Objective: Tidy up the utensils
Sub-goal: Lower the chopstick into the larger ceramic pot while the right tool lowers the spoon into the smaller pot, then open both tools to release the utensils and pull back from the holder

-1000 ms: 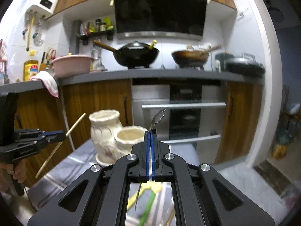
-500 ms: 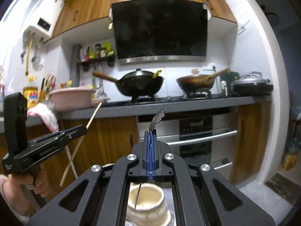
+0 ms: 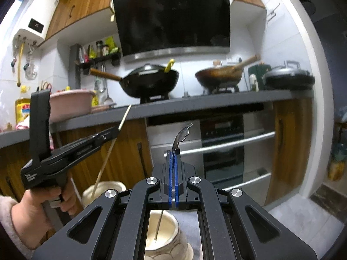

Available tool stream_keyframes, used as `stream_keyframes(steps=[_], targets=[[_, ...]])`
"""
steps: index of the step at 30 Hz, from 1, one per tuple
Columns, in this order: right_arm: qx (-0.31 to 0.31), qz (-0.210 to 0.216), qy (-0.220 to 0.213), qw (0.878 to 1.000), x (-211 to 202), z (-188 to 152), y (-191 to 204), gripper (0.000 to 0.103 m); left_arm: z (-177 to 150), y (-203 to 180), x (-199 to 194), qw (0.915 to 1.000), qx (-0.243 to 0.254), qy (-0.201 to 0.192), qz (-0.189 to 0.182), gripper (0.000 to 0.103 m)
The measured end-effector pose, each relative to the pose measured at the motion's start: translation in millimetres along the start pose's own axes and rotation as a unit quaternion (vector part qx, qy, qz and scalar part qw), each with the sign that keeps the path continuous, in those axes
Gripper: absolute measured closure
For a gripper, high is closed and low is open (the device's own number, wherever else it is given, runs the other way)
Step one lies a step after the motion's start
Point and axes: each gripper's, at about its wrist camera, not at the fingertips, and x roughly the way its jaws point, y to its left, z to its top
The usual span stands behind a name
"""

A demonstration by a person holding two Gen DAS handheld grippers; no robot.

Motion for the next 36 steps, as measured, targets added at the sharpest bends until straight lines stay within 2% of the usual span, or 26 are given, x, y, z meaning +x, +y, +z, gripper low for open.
stream_keyframes(steps=[9,15,21,29,30,31,33,34,35,36], targets=[[-0.016,0.013,0.065,0.998,25,-23,5,0.101,-26,-2,-27,0.9987,0.024,0.041,-0.016,0.099],[-0.021,0.009,0.083,0.996,31,-30,7,0.1,-42,3,-41,0.9968,0.021,0.077,0.0,0.099],[-0.02,0.005,0.095,0.995,36,-35,6,0.1,-51,3,-40,0.9947,0.031,0.097,0.011,0.099],[-0.018,0.004,0.106,0.994,40,-39,5,0.099,-48,3,-39,0.9938,0.033,0.104,0.022,0.097],[-0.017,0.006,0.107,0.994,40,-39,4,0.093,-48,3,-40,0.9938,0.033,0.103,0.024,0.096],[-0.015,0.008,0.107,0.994,39,-39,4,0.083,-47,4,-43,0.994,0.032,0.101,0.027,0.091],[-0.011,0.013,0.107,0.994,37,-38,2,0.073,-45,5,-48,0.9946,0.028,0.096,0.028,0.077],[-0.01,0.014,0.107,0.994,35,-38,2,0.071,-44,5,-51,0.9949,0.028,0.092,0.031,0.068],[-0.01,0.013,0.107,0.994,34,-38,1,0.069,-43,5,-54,0.995,0.028,0.09,0.034,0.063],[-0.007,0.013,0.106,0.994,31,-38,-1,0.062,-42,4,-59,0.9951,0.03,0.086,0.039,0.062]])
